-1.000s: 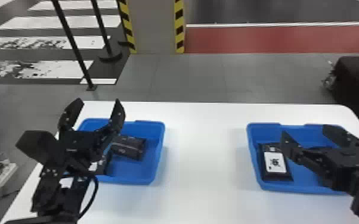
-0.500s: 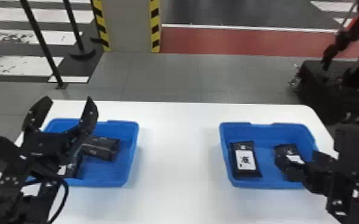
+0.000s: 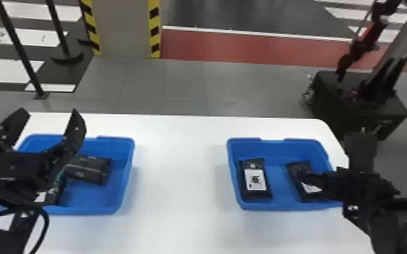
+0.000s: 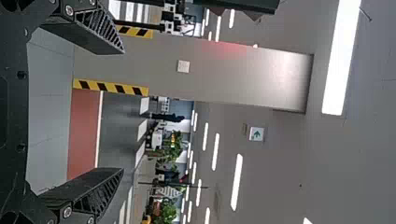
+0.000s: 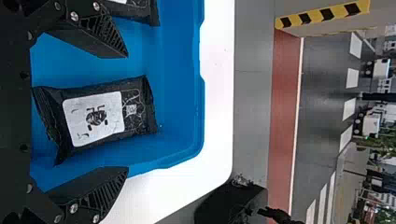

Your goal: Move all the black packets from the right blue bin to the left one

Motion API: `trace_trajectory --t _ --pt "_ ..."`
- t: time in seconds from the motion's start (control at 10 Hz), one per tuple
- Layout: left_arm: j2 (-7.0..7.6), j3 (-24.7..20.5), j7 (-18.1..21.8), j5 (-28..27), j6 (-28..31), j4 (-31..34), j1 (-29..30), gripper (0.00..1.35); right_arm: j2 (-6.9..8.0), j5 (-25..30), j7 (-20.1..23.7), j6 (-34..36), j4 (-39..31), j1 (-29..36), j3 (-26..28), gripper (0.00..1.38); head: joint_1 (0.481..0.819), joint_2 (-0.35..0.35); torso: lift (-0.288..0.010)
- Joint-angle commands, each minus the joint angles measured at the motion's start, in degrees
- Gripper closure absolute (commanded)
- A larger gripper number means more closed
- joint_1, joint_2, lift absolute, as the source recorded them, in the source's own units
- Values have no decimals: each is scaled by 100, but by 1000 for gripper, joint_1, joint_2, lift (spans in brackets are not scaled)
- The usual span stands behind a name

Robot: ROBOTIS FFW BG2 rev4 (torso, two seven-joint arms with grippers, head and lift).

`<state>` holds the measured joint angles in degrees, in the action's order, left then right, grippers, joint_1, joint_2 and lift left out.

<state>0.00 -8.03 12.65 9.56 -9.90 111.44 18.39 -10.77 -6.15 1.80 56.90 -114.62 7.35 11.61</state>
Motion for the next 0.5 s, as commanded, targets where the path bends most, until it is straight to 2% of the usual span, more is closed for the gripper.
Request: trace_trajectory --t 0.0,0.4 --pt "-15 -6 0 20 -65 0 3 131 -31 -18 5 33 359 -201 -1 179 695 -123 -110" --pt "-15 -6 0 28 -135 0 3 131 22 -97 22 47 711 -299 -45 182 695 -123 -110"
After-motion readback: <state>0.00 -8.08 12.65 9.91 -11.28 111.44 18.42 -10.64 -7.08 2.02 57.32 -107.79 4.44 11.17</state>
